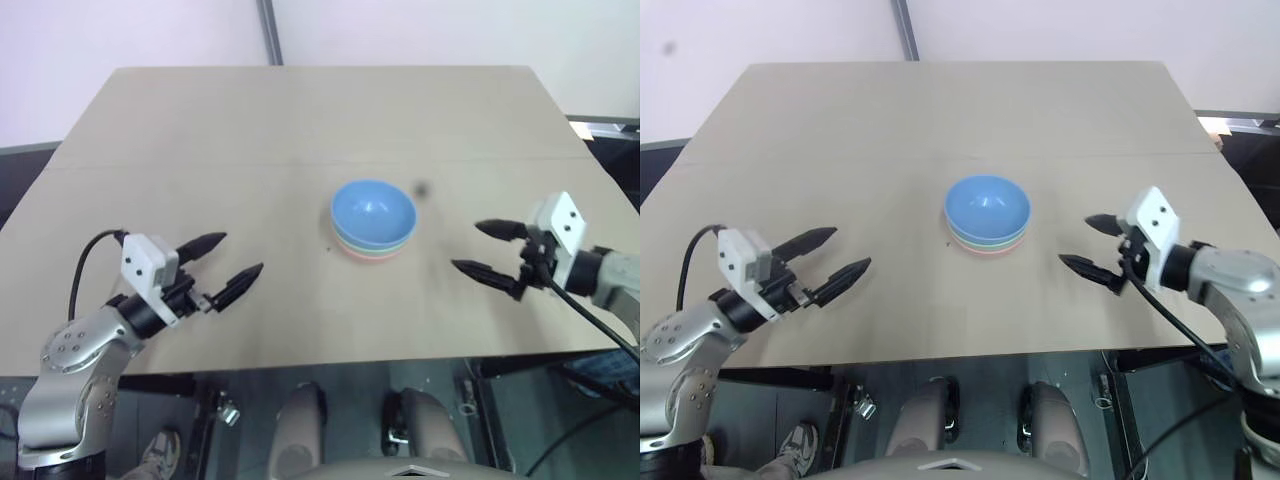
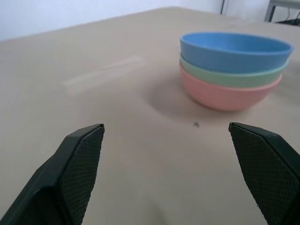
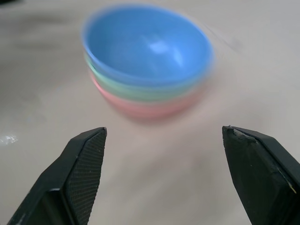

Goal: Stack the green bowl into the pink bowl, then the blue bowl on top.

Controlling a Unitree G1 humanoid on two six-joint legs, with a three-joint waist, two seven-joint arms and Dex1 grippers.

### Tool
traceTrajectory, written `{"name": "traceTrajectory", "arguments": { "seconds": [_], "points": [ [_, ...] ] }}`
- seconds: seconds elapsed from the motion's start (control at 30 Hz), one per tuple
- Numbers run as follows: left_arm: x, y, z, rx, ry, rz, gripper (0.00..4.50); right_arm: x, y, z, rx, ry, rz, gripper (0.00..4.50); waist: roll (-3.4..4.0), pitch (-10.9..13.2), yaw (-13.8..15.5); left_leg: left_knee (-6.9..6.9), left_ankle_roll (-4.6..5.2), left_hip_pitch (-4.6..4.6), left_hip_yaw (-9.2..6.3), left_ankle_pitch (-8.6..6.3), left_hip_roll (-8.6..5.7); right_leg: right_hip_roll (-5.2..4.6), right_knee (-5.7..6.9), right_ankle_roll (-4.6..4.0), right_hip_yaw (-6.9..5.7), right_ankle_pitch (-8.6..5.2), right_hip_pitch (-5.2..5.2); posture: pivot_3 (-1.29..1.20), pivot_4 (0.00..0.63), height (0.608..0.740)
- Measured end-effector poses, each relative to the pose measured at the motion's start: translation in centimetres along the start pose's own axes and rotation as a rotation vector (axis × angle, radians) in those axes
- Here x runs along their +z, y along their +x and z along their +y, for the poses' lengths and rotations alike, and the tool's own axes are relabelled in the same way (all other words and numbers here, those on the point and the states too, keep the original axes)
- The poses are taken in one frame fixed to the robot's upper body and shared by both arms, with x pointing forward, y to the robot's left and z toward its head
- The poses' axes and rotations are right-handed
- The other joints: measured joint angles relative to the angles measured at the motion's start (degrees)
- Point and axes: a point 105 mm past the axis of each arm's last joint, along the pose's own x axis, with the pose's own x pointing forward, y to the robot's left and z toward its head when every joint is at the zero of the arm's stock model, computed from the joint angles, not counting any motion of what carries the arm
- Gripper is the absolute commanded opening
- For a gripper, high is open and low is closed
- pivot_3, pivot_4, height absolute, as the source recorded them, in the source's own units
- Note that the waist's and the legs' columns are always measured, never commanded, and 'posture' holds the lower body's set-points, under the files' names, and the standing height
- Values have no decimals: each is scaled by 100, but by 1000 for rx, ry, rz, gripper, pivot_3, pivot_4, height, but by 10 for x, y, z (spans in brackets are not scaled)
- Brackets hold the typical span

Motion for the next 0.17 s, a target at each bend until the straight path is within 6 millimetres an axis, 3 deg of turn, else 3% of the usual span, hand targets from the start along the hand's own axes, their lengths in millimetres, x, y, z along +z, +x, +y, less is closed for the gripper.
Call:
{"name": "traceTrajectory", "arguments": {
  "seconds": [0.17],
  "points": [
    [-2, -4, -1, -14, -26, 13, 4500, -17, -13, -3, -57, 15, 55, 4277, 0, 0, -11, 1, 0, 2, -2, 0, 0, 0, 0, 0, 2, 0, 0, 0, 150, 740]
  ]
}}
